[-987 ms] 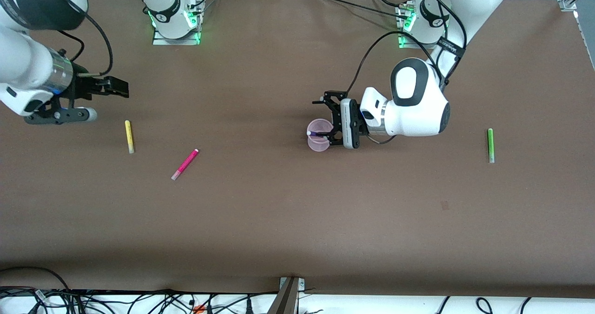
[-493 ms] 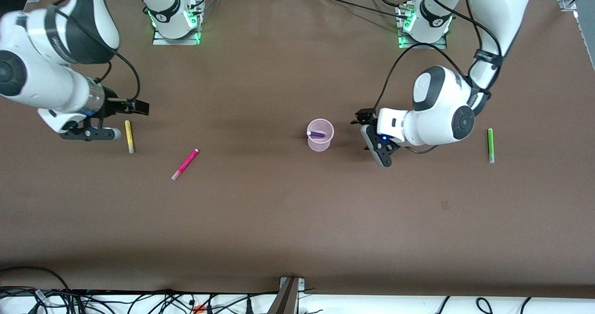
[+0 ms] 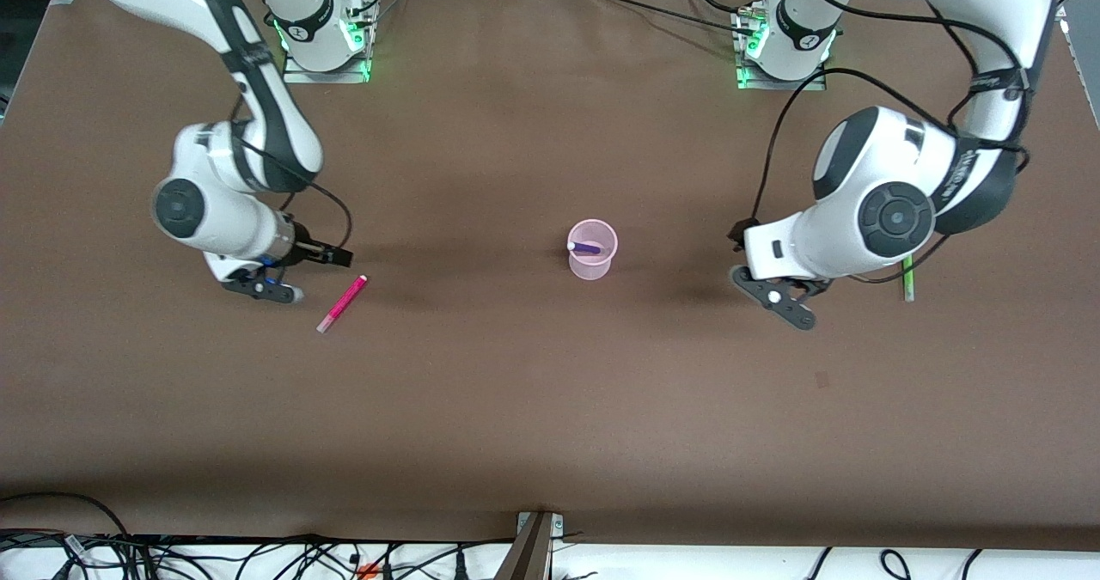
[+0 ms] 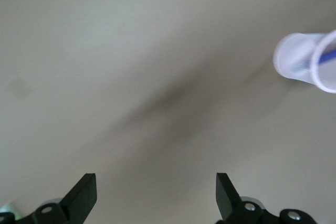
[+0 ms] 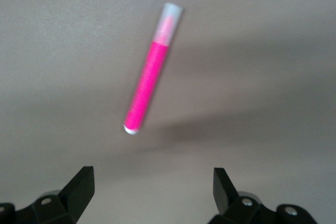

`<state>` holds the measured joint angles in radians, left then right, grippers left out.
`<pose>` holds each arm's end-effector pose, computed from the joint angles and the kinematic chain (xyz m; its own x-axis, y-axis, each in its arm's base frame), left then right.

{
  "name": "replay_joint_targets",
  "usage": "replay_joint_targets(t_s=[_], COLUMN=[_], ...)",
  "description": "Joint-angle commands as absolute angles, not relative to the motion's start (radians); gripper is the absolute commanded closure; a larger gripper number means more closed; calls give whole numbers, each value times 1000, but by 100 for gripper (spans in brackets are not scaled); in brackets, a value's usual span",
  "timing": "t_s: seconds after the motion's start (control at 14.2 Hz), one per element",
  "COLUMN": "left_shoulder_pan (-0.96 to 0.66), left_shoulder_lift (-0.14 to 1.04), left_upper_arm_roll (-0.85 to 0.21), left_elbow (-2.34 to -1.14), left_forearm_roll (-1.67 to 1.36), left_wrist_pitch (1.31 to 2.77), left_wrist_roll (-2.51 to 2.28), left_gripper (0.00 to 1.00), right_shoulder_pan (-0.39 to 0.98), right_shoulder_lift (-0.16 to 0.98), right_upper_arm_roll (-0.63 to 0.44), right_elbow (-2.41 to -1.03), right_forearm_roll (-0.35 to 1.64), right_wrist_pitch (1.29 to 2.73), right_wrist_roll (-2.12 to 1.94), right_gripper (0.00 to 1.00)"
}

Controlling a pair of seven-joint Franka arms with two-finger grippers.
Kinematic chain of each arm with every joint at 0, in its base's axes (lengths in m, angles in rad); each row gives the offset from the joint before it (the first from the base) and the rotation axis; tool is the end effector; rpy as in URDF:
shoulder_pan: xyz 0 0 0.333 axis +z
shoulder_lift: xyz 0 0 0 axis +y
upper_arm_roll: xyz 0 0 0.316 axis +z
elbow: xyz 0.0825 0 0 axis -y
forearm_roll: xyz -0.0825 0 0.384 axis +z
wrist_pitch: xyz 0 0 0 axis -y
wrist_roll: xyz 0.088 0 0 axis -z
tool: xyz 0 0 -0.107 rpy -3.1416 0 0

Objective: Organize pens into pink holder with both arms
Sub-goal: 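Grasp the pink marker with the right gripper while the left gripper withdraws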

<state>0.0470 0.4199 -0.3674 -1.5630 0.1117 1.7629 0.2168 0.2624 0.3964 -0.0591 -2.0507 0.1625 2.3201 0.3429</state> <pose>0.6286 -0.1674 0.4007 0.8333 -0.5242 -0.1758 -0.5180 -0.8513 0.0832 0.5686 0.1207 0.2336 0.9576 -0.2468 -0.1490 -0.2542 -0.9666 -0.0329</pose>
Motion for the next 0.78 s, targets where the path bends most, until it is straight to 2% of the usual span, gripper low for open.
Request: replay_joint_targets(t_s=[0.0, 0.21, 0.35, 0.42, 0.7], left_shoulder_pan=[86, 97, 106, 116, 141], left_shoulder_lift=[416, 411, 410, 407, 358], left_upper_arm_roll=[-335, -318, -310, -310, -307], left_elbow=[-1449, -1301, -1215, -1189, -1164], left_forearm_roll=[146, 230, 226, 215, 143], left_wrist_pitch=[1672, 1591, 1530, 1510, 1506], left_wrist_roll=[184, 175, 167, 163, -5], left_gripper=[0, 0, 0, 0, 0], right_shoulder_pan=[290, 262, 259, 262, 265], right_shoulder_lift=[475, 505, 508, 512, 540], right_upper_arm_roll=[-63, -63, -63, -63, -63], right_elbow=[-2039, -2028, -2028, -2028, -2005], right_forearm_roll=[178, 178, 179, 186, 232], right_wrist_pitch=[2426, 2462, 2464, 2465, 2474], right_wrist_roll=[416, 411, 414, 416, 411], right_gripper=[1, 3, 19, 24, 29])
